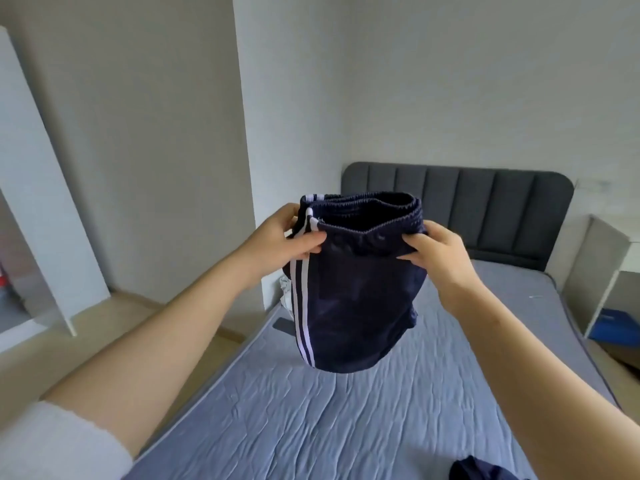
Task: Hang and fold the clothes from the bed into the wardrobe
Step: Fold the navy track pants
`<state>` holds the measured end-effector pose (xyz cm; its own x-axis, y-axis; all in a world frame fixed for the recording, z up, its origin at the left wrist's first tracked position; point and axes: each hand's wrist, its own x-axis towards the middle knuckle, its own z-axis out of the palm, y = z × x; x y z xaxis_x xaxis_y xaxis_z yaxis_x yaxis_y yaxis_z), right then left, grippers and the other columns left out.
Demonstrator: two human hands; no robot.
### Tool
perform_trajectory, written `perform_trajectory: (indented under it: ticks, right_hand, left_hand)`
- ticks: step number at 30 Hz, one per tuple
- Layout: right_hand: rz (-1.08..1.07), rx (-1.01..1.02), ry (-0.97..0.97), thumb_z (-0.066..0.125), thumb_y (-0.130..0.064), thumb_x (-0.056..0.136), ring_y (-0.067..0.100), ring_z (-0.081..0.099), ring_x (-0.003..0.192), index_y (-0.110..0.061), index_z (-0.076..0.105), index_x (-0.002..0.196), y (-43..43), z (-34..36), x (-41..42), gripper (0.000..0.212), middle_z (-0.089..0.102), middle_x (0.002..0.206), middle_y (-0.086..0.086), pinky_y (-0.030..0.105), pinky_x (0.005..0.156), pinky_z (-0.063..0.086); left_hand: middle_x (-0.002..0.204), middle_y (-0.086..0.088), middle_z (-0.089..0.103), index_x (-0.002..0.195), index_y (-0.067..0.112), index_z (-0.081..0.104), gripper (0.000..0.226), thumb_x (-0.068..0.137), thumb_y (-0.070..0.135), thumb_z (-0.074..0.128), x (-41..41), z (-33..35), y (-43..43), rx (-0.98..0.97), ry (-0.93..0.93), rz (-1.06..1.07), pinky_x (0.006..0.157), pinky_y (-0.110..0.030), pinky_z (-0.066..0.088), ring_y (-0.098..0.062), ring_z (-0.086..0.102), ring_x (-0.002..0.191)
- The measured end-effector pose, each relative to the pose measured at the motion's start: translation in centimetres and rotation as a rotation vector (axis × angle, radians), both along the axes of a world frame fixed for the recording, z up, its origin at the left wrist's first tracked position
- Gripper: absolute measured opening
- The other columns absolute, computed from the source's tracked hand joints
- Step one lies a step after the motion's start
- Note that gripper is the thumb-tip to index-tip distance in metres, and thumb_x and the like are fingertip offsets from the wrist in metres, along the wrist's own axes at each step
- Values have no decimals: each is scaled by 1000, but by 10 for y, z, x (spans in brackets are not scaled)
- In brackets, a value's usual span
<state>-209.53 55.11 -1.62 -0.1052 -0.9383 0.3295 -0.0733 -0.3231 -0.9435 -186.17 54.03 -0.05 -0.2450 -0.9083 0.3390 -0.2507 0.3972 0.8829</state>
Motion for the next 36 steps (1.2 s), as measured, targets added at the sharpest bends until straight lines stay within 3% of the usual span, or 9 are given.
perform_trajectory:
  ticks: [3, 7, 12, 18, 23, 27, 30, 33, 36]
  right_hand:
    - [-13, 191, 32, 48, 2, 89, 24, 59, 87, -1, 62, 90, 10, -56, -1, 14, 62, 88, 13, 35, 79, 54]
    - [-16, 479, 97, 49, 0, 90, 20, 56, 69, -5, 61, 89, 33, -120, -4, 14, 57, 80, 7, 12, 44, 45]
    - [68, 807, 342, 52, -10, 90, 17, 58, 56, -13, 60, 92, 52, -180, -13, 9, 57, 83, 7, 24, 53, 32]
    - [184, 1003, 493, 50, -13, 91, 13, 53, 44, -10, 61, 103, 56, -240, -21, 16, 53, 75, 8, 15, 38, 26]
    - [190, 1072, 473, 52, -12, 90, 9, 40, 31, -13, 60, 82, 36, -278, -22, 12, 45, 50, 2, 13, 36, 26]
    - [10, 966, 286, 48, -15, 95, 18, 61, 61, -10, 59, 107, -23, -290, -10, 17, 62, 88, 11, 21, 46, 44]
    - [-4, 853, 67, 44, -29, 98, 24, 45, 125, -16, 34, 141, -67, -295, 0, 46, 37, 145, 9, 32, 98, 41]
    - [59, 819, 117, 37, -34, 100, 17, 2, 145, -28, 3, 150, -83, -309, 4, 61, -6, 158, -6, 44, 117, 12]
    - [106, 862, 129, 36, -31, 100, 15, 0, 145, -31, 3, 150, -78, -341, 1, 59, -10, 157, -8, 44, 117, 11]
  left_hand:
    - [105, 0, 62, 99, 31, 50, 16, 89, 22, 60, -4, -63, 10, 193, -17, 4, 65, -20, 55, -15, 71, 80]
    - [104, 5, 60, 97, 37, 49, 15, 90, 30, 59, -8, -141, 29, 451, -56, 20, 53, -21, 53, -18, 71, 65]
    - [103, 5, 61, 97, 34, 53, 11, 90, 29, 60, -7, -214, 49, 732, -91, 15, 49, -21, 51, -13, 67, 54]
    - [101, 12, 59, 98, 34, 53, 8, 91, 32, 57, -14, -271, 55, 945, -154, 34, 46, -16, 46, -4, 66, 53]
    - [91, 11, 59, 98, 27, 54, 11, 90, 35, 57, -25, -301, 35, 1039, -219, 135, 38, -12, 32, -1, 61, 46]
    - [111, 1, 60, 118, 21, 49, 28, 91, 28, 57, -40, -308, -18, 936, 21, 260, 51, -17, 47, -10, 67, 65]
    - [151, 4, 25, 146, 34, 12, 71, 92, 17, 56, -51, -316, -62, 818, 371, 300, 101, -34, 40, -18, 48, 123]
    - [157, 7, 6, 145, 38, -13, 93, 91, 15, 58, -61, -334, -85, 841, 309, 250, 115, -38, 18, -16, 22, 141]
    - [157, 6, -1, 148, 29, -10, 89, 91, 13, 57, -70, -368, -86, 833, 109, 232, 111, -28, 15, -11, 10, 143]
